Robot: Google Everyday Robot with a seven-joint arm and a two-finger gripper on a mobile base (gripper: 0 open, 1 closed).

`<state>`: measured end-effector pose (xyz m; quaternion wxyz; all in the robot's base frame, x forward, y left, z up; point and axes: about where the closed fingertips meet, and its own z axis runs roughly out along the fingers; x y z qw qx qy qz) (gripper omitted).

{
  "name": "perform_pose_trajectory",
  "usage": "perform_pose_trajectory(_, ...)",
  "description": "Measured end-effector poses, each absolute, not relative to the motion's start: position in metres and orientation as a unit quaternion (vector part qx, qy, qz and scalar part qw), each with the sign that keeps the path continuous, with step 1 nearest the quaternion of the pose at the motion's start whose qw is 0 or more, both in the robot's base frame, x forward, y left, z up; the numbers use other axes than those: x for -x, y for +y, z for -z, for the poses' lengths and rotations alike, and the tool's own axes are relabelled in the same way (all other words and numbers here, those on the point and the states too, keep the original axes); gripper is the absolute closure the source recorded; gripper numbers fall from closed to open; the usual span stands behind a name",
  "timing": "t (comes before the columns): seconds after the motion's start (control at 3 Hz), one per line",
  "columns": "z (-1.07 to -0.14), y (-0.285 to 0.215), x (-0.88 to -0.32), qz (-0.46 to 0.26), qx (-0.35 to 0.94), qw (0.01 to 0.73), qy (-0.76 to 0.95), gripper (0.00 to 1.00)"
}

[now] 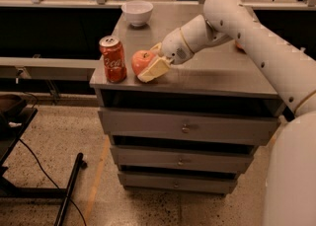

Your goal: Move apple near coke can

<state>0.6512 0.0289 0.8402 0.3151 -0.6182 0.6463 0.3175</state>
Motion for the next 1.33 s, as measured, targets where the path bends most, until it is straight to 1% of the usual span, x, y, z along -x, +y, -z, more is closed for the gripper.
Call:
perform_pose_trajectory(0.33, -0.840, 0.030, -0.651, -0.320, 0.620, 0.316, 0.643, 0.17)
perform_pose_trajectory(0.67, -0.852, 0.021, -0.658, -0.313, 0.622, 0.326, 0.639, 0.00)
perform_pose_trajectory(1.0, -0.880, -0.001, -0.673, -0.294, 0.617, 0.348, 0.642, 0.00)
perform_pose_trajectory(1.33, -0.921, -0.033, -0.691, -0.274, 0.599, 0.378, 0.651, 0.00)
